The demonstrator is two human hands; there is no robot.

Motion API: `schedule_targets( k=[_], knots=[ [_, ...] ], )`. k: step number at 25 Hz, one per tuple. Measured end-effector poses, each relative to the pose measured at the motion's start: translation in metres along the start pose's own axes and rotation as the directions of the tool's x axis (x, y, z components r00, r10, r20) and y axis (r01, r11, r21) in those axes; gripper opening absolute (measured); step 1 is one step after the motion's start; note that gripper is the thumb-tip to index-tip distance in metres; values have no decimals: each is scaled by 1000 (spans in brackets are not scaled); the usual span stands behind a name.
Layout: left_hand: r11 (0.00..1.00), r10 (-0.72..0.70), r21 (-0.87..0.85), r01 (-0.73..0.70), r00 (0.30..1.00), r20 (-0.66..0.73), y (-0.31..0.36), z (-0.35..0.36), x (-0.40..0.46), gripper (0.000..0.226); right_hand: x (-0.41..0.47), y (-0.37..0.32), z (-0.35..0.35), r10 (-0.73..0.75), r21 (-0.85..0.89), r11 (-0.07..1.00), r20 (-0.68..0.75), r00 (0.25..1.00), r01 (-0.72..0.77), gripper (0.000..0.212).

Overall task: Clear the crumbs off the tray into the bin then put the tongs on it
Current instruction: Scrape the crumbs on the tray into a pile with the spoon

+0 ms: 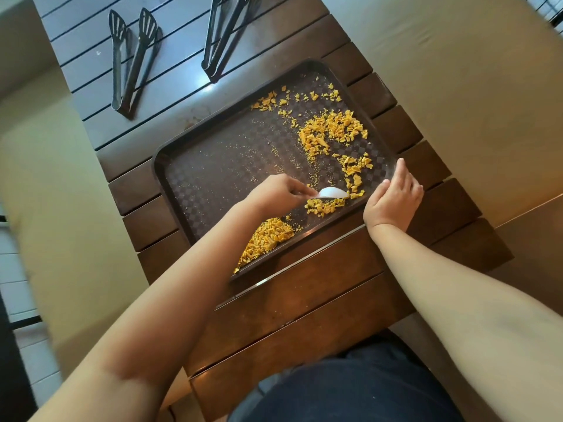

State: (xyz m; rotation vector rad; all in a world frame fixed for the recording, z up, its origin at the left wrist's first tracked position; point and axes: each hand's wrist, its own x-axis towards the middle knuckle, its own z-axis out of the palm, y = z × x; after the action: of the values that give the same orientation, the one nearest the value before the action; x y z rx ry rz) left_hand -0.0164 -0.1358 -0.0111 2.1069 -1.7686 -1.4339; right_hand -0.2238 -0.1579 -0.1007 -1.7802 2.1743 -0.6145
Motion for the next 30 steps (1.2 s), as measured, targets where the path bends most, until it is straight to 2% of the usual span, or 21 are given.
schedule_targets(
  k=[3,7,9,12,14,18,22,24,27,30],
  knots=[
    [997,-9,76,6,999,34,-3,5,-2,21,0,0,-1,0,0,1000,8,1000,0,48],
    [987,-96,138,85,992,80,-31,-14,-26,21,0,0,0,4,1,1000,9,1000,-4,48],
    [991,-128,47,124,987,94,-44,-23,-36,20,0,0,0,4,1,1000,8,1000,-4,49],
    [975,-153,-179,135,984,-92,-50,-24,-30,23,0,-1,-1,7,-1,1000,8,1000,-7,49],
    [967,-168,-222,126,969,-182,-45,-20,-21,24,0,-1,0,6,-1,1000,4,1000,-6,49],
    [977,-152,-162,142,987,-50,-37,-9,-20,23,1,1,1,6,-7,1000,3,1000,-6,48],
    [987,-156,-10,157,982,104,-47,-18,-33,22,0,1,2,1,-2,1000,-10,1000,-1,48],
    [993,-117,-7,117,991,62,-42,-24,-31,23,1,2,2,-8,1,1000,-27,1000,8,48],
    [991,-86,-107,75,991,-105,-23,-23,-10,25,1,1,2,-5,0,1000,-15,1000,5,49],
    [991,-82,-113,76,995,-57,-9,-12,6,24,1,1,2,-8,-5,1000,-22,1000,8,49]
  ],
)
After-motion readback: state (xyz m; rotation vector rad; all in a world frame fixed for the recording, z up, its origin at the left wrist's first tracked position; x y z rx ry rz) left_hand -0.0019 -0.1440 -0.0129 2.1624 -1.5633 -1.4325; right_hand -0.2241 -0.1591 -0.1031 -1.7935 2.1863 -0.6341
